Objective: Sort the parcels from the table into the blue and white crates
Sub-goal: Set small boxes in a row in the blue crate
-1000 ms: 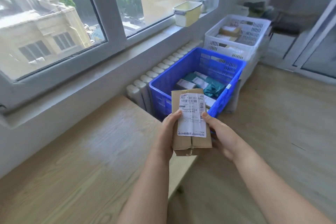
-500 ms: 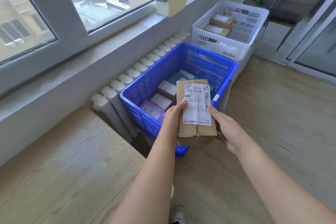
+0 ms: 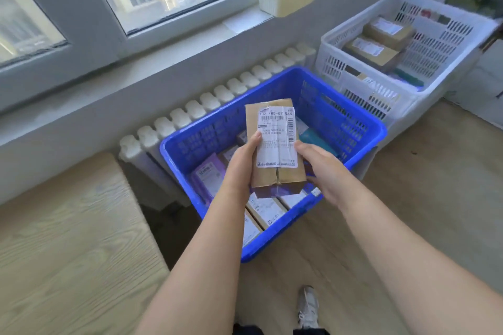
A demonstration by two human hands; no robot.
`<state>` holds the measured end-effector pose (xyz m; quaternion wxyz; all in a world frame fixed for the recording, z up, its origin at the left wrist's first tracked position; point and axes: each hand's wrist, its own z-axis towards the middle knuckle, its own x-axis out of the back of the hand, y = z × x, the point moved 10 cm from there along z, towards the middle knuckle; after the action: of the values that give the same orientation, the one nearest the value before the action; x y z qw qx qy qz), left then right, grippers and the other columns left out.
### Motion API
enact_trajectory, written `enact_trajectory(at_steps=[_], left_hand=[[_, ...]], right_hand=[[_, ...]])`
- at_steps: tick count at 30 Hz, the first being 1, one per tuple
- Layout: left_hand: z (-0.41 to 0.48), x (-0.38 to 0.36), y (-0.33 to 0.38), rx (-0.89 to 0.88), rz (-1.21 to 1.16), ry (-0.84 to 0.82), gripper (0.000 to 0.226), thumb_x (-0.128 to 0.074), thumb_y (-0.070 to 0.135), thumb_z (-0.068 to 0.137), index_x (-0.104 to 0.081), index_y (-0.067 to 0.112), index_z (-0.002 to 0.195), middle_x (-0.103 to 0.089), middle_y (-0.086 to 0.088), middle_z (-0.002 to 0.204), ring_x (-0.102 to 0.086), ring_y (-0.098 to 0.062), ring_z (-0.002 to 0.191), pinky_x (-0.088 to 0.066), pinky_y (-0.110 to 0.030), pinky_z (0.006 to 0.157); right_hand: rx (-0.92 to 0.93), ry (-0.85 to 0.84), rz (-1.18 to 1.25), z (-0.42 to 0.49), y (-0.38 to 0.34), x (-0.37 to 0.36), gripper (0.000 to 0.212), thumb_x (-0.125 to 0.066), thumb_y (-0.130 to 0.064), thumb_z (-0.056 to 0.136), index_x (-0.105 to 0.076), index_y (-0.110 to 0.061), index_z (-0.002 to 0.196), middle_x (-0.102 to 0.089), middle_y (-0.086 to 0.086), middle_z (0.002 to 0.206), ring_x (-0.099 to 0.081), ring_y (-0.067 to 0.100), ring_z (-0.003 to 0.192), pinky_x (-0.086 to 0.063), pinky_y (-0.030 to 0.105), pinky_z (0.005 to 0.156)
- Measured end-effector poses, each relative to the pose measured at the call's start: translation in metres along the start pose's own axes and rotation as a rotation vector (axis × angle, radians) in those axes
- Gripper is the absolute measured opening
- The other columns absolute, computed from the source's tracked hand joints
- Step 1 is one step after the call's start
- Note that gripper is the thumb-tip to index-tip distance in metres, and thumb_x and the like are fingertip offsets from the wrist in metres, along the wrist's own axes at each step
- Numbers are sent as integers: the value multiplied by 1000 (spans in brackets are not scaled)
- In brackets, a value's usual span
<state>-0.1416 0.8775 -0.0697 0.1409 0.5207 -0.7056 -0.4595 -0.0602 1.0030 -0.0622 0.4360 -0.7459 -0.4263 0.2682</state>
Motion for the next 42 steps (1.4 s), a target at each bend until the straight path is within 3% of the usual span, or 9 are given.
enact_trajectory(at_steps=[4, 8, 11, 14, 20, 25, 29, 34, 42], left_hand=[[17, 22, 2, 23, 46, 200, 27, -52, 38, 100, -71, 21, 110, -77, -1, 105, -73, -19, 95, -59, -36, 77], [26, 60, -20, 98, 31, 373, 19, -49, 33, 102, -63, 28, 90, -69, 6, 92, -64, -10, 83, -49, -27, 66], [32, 85, -44, 167, 64, 458, 16, -50, 34, 99, -65, 27, 99, -70, 3, 101, -65, -13, 91, -52, -32, 83], [52, 108, -79, 215, 90, 473, 47, -54, 48, 83, -64, 25, 123, -70, 3, 117, -65, -16, 107, -50, -41, 100], [104, 162, -196, 373, 137, 617, 74, -44, 63, 61, -62, 30, 124, -64, -3, 128, -61, -25, 114, -47, -48, 101], [63, 153, -179, 466, 174, 728, 54, -41, 39, 91, -49, 16, 139, -55, -10, 134, -56, -32, 118, -45, -44, 103], [50, 159, -210, 533, 212, 764, 54, -40, 37, 98, -40, 16, 148, -52, -9, 144, -53, -32, 127, -44, -46, 106], [38, 149, -202, 503, 433, 767, 63, -33, 5, 101, -10, 14, 160, -22, -3, 164, -36, -26, 143, -37, -36, 110], [43, 146, -185, 327, 708, 750, 59, -34, -6, 98, -32, 12, 155, -12, 2, 166, -5, -14, 153, -13, -24, 119]], right_hand=[[-38, -133, -106, 48, 6, -9, 29, -55, -37, 99, -64, -24, 122, -71, -5, 109, -64, 11, 88, -47, 25, 75], [-119, -284, -213, 84, 29, -42, 21, -51, -29, 101, -63, -26, 118, -70, -4, 115, -66, 13, 102, -52, 30, 81], [-181, -344, -278, 101, 51, -64, 25, -45, -17, 103, -59, -23, 123, -68, -3, 117, -64, 11, 101, -54, 25, 72], [-238, -352, -368, 117, 82, -76, 33, -42, -9, 101, -59, -21, 127, -68, -1, 119, -64, 13, 100, -53, 30, 77], [-391, -378, -545, 148, 148, -86, 41, -40, 0, 96, -55, -18, 130, -65, 6, 121, -63, 25, 111, -52, 46, 97], [-481, -488, -684, 151, 196, -99, 47, -39, 5, 91, -57, -18, 129, -67, 9, 118, -65, 26, 106, -54, 44, 95], [-518, -586, -785, 149, 224, -108, 39, -42, 5, 91, -59, -12, 122, -68, 7, 114, -65, 25, 103, -55, 41, 92], [-505, -650, -894, 148, 244, -105, 43, -51, -1, 90, -54, -12, 131, -69, 8, 103, -62, 25, 83, -54, 40, 78], [-478, -700, -868, 142, 245, -123, 52, -46, 1, 94, -46, -18, 142, -71, 15, 110, -66, 33, 88, -57, 53, 86]])
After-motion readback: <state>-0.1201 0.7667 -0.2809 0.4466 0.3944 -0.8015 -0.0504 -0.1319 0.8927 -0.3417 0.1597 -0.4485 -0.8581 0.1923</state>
